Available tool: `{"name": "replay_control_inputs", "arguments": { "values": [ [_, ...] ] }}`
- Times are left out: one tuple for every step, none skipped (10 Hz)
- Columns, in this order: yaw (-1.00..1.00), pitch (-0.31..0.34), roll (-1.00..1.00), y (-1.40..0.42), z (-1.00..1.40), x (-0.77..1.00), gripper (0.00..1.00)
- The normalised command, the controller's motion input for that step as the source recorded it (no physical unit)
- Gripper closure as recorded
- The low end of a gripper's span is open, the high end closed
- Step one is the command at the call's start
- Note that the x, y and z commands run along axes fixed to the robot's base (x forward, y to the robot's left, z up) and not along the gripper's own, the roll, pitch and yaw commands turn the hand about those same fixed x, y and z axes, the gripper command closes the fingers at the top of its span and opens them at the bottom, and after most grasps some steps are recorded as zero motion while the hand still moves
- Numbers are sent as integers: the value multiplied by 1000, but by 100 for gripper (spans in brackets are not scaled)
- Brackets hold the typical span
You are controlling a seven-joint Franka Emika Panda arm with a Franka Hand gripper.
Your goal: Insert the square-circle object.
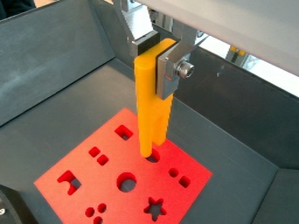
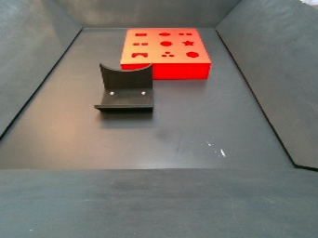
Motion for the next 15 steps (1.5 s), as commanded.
{"name": "replay_control_inputs", "arguments": {
  "values": [
    [-83, -21, -46, 0, -77, 26, 100],
    [-203, -187, -9, -371, -397, -66, 100],
    [-920, -23, 0, -260, -349, 0, 100],
    [-1000, 0, 0, -77, -440, 0, 100],
    [-1000, -3, -17, -14, -414, 6, 100],
    [-1000, 0, 0, 0, -423, 0, 100],
    [-1000, 0, 0, 0, -391, 0, 100],
    [-1000, 0, -1, 0, -389, 0, 100],
    [-1000, 0, 0, 0, -326, 0, 100],
    [-1000, 107, 3, 0, -220, -49, 100],
    [-1000, 124, 1, 0, -203, -54, 100],
    [-997, 141, 0, 0, -194, -49, 100],
    [-994, 150, 0, 0, -240, -31, 100],
    [-940, -50, -159, -17, -314, -20, 100],
    [-889, -203, -216, -46, -254, -100, 100]
  ]
}}
